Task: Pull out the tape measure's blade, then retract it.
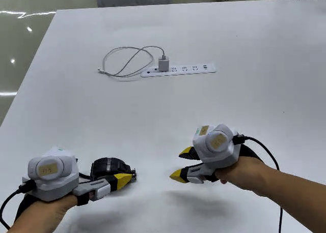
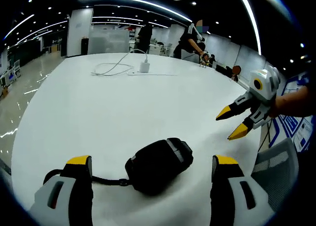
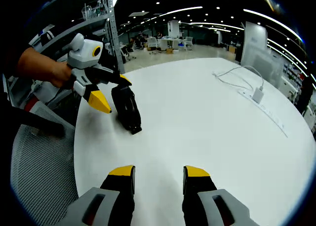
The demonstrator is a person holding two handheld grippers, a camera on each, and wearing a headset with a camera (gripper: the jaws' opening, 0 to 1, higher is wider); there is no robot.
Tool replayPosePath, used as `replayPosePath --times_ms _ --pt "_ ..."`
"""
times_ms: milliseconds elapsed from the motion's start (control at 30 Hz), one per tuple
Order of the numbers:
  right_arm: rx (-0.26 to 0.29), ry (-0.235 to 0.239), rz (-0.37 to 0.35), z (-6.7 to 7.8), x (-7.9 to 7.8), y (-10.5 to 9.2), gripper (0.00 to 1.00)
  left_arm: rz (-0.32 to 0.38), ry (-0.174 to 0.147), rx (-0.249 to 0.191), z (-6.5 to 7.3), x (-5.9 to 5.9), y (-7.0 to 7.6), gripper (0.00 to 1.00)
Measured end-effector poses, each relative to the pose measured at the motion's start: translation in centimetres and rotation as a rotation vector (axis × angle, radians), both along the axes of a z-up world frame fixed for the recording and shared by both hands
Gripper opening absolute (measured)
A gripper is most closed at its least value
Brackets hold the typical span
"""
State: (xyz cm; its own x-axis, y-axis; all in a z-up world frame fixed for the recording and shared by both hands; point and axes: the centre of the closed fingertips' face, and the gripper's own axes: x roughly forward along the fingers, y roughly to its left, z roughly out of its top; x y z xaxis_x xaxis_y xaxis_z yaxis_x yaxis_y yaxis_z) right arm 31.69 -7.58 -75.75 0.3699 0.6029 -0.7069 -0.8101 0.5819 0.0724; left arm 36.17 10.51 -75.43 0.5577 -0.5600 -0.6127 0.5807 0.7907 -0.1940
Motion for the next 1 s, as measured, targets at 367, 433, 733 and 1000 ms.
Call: replayPosePath --times_ms 367,433,733,1000 --pt "0.016 -0.014 -0.047 1.0 -1.7 -4.3 0.49 -0.183 -0.056 0.086 0.5 -1.8 1.3 0.99" --pt "0.009 -0.025 -0.059 1.1 -2.0 -5.3 0.51 -0.207 -0.058 0.081 0.7 -2.3 1.5 0.99" --pt "0.038 -0.034 -0.103 1.3 -3.8 -9.4 0.66 -0.219 -0.078 0.051 1.7 -2.8 2.8 0.99" --pt "0.018 -0.067 -0.103 1.0 -5.6 -12.4 0.8 -0.222 -0.099 0.093 1.0 -3.1 4.4 0.99"
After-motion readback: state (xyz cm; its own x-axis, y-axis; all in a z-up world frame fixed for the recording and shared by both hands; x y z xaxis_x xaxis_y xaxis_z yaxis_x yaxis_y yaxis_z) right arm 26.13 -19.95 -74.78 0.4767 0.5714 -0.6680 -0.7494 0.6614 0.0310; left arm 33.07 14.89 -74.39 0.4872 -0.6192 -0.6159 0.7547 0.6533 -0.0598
